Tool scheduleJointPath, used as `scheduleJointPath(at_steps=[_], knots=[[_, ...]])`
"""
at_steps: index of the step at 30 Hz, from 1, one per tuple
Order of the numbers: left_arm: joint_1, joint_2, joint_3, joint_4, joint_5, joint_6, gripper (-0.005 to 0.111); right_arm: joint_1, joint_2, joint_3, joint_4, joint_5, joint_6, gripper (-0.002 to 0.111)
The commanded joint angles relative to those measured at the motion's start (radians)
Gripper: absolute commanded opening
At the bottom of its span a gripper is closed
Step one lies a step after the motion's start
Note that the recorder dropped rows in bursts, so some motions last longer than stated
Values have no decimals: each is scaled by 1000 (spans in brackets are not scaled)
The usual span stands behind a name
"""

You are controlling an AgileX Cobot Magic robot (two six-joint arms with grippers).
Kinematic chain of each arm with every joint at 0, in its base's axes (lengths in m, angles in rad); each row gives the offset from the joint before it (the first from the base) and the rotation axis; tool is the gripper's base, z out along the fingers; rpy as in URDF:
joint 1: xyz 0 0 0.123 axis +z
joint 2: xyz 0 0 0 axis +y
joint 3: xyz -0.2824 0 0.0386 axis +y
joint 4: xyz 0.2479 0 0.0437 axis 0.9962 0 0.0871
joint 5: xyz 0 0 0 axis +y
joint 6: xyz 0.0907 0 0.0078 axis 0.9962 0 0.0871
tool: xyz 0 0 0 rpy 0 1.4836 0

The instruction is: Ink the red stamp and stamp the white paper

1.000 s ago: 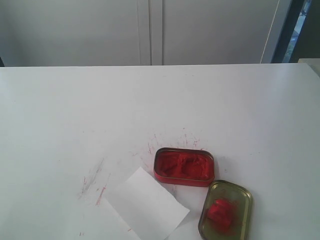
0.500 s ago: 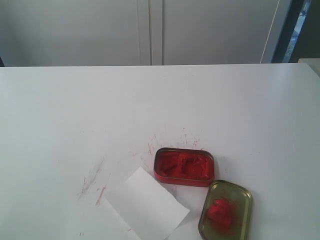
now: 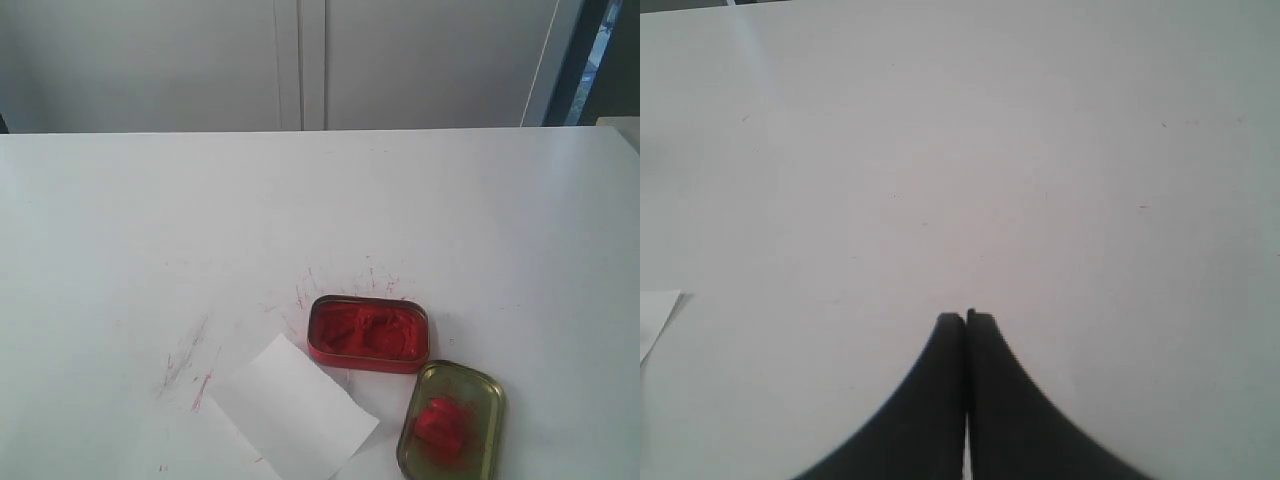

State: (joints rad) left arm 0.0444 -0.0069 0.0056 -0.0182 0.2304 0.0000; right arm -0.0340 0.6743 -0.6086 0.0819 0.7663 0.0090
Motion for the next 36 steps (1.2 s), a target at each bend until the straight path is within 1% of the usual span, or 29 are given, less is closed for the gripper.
scheduleJointPath(at_steps=[1, 6, 15, 17, 19, 21, 22, 23, 27, 36], knots=[[2, 7, -6, -10, 1, 0, 0, 4, 67, -21, 49, 68, -70, 0], [2, 7, -6, -10, 1, 0, 0, 4, 124, -22, 152, 100, -147, 0], [2, 7, -6, -10, 1, 0, 0, 4, 271, -75, 170, 177, -218, 0], [2, 7, -6, -10, 1, 0, 0, 4, 294, -82, 212, 178, -259, 0], [2, 7, -6, -10, 1, 0, 0, 4, 328, -89, 293, 178, -329, 0], [2, 7, -6, -10, 1, 0, 0, 6, 353, -89, 326, 184, -364, 0], [2, 7, -6, -10, 1, 0, 0, 18, 360, -89, 345, 182, -386, 0], [2, 7, -6, -10, 1, 0, 0, 50, 371, -89, 363, 176, -409, 0], [2, 7, -6, -10, 1, 0, 0, 139, 402, -89, 359, 167, -416, 0], [2, 7, -6, -10, 1, 0, 0, 235, 440, -89, 348, 146, -456, 0]])
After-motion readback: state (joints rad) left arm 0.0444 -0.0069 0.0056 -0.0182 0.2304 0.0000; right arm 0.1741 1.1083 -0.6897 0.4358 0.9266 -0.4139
